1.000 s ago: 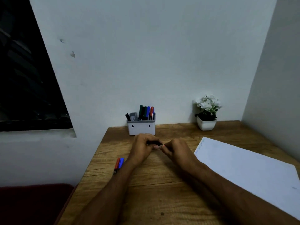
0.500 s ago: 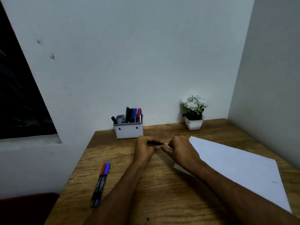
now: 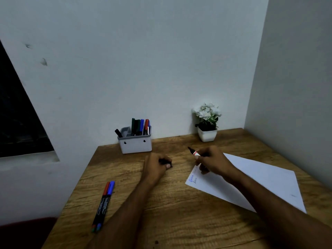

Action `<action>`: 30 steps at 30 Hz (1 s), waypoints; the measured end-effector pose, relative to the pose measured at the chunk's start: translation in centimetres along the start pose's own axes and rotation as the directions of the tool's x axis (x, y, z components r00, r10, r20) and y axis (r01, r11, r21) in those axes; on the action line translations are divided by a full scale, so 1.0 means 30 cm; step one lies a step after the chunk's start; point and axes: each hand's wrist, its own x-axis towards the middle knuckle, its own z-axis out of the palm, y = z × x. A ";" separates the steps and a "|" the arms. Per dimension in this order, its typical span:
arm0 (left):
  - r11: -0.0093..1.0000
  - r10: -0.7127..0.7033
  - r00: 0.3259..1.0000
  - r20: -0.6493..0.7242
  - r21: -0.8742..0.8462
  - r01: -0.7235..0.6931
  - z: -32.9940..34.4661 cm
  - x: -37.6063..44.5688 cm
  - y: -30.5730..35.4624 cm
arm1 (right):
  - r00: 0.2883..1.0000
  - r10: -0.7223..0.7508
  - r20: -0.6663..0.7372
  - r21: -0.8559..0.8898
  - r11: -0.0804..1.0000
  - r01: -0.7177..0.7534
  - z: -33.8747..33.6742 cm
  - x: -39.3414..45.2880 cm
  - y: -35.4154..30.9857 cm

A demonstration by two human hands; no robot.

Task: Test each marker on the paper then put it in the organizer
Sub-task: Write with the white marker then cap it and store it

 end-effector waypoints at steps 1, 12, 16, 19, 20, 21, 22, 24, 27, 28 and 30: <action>1.000 0.003 1.000 0.002 0.006 -0.003 0.001 0.000 0.000 | 1.000 0.005 0.003 0.088 0.996 -0.005 -0.008 -0.014 -0.002; 0.999 0.039 0.995 -0.088 0.025 -0.037 0.014 -0.046 0.058 | 0.998 -0.053 0.033 0.610 0.792 0.022 -0.060 -0.055 0.038; 0.981 0.180 0.981 0.078 0.056 -0.185 0.021 -0.117 0.110 | 0.997 -0.081 0.013 0.672 0.739 0.051 -0.073 -0.049 0.067; 0.974 0.180 0.949 0.257 0.085 -0.208 0.029 -0.165 0.136 | 0.997 -0.070 -0.042 0.662 0.745 0.080 -0.068 -0.049 0.078; 0.977 0.162 0.938 0.307 0.084 -0.197 0.037 -0.172 0.137 | 0.996 -0.060 -0.060 0.651 0.755 0.085 -0.066 -0.051 0.080; 0.978 0.151 0.927 0.344 0.086 -0.192 0.044 -0.178 0.139 | 0.995 -0.051 -0.081 0.634 0.768 0.091 -0.065 -0.054 0.082; 0.977 0.145 0.917 0.371 0.095 -0.193 0.050 -0.183 0.142 | 0.993 -0.048 -0.108 0.607 0.788 0.104 -0.066 -0.056 0.086; 0.973 0.136 0.909 0.394 0.122 -0.198 0.057 -0.184 0.144 | 0.986 -0.063 -0.152 0.536 0.833 0.136 -0.069 -0.059 0.097; 0.966 0.132 0.904 0.407 0.151 -0.209 0.063 -0.181 0.139 | 0.982 -0.104 -0.159 0.458 0.873 0.167 -0.071 -0.060 0.115; 0.961 0.134 0.900 0.416 0.166 -0.220 0.066 -0.181 0.136 | 0.982 -0.112 -0.149 0.442 0.881 0.168 -0.071 -0.061 0.119; 0.948 0.144 0.889 0.434 0.197 -0.249 0.069 -0.181 0.135 | 0.986 -0.117 -0.119 0.404 0.902 0.156 -0.071 -0.061 0.123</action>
